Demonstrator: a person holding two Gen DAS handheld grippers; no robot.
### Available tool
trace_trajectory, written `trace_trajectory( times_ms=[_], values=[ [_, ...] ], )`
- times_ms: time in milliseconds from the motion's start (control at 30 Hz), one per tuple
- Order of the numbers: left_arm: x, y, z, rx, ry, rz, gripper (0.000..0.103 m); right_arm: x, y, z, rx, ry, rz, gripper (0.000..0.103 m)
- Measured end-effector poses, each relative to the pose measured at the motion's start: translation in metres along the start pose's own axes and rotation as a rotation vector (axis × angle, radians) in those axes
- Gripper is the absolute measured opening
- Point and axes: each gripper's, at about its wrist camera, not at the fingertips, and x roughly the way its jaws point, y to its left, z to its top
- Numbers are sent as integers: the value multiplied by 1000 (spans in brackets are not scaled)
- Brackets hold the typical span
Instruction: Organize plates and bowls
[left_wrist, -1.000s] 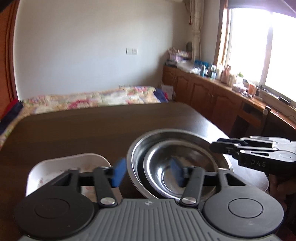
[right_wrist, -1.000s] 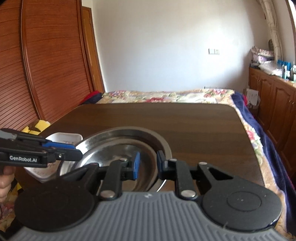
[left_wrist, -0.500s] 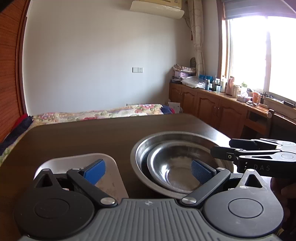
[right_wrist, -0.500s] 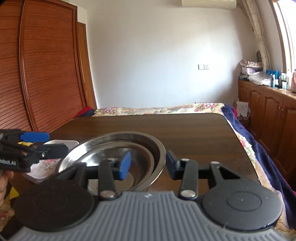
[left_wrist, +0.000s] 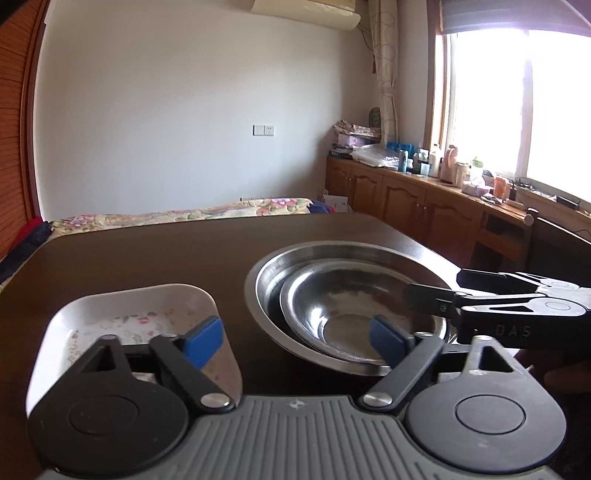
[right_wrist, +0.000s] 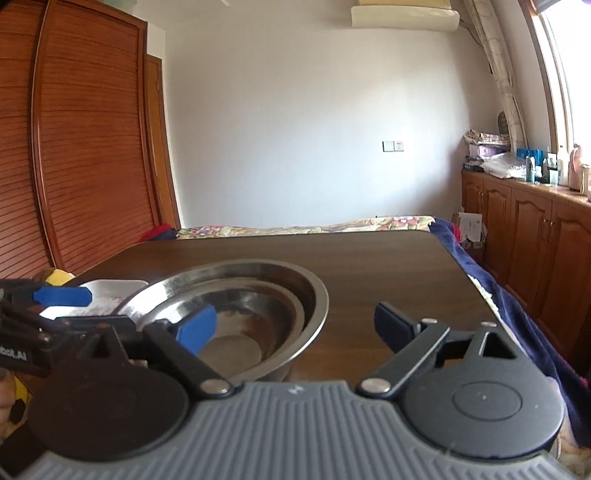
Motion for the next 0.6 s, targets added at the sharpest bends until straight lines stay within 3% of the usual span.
trace_trajectory(
  times_ms=[167,433,600],
  values=[
    [6,3,-1,-33,28,-13,84,5,0,-5,25,4,3,93],
    [12,8,1,-58,32,-5,76,12,-3,-7,70,14,23,90],
    [13,12,3,-69,30,-2,67,17,-4,-10,98,28,28,74]
  ],
)
